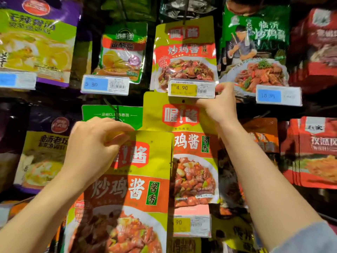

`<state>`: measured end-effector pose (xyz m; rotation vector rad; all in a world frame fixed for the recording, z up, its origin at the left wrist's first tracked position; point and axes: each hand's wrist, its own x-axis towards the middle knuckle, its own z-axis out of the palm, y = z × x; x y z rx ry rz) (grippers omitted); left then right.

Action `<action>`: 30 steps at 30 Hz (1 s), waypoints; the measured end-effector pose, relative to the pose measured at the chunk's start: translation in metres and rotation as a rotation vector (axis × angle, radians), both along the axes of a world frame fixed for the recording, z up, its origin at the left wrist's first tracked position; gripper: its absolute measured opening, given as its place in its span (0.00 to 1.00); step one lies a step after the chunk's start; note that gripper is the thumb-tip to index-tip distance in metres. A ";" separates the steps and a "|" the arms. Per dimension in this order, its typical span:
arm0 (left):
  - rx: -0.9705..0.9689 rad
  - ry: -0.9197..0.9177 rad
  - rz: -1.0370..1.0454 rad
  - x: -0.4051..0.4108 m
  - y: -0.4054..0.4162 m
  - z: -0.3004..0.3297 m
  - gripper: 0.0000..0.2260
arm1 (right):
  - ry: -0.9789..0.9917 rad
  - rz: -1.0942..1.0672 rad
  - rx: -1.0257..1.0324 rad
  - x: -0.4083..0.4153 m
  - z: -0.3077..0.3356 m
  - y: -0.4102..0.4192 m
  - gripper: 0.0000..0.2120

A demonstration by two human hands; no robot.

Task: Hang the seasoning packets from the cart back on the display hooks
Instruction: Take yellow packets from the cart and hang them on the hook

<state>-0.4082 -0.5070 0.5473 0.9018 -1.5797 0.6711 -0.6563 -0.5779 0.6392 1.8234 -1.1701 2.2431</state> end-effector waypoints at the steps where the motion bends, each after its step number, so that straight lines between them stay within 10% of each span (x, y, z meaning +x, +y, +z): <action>1: -0.013 0.002 0.008 -0.001 0.001 0.000 0.09 | -0.001 -0.011 -0.021 0.001 0.000 -0.001 0.24; 30: -0.060 -0.029 0.089 -0.021 -0.019 -0.002 0.10 | 0.102 -0.182 -0.215 0.011 -0.040 -0.019 0.35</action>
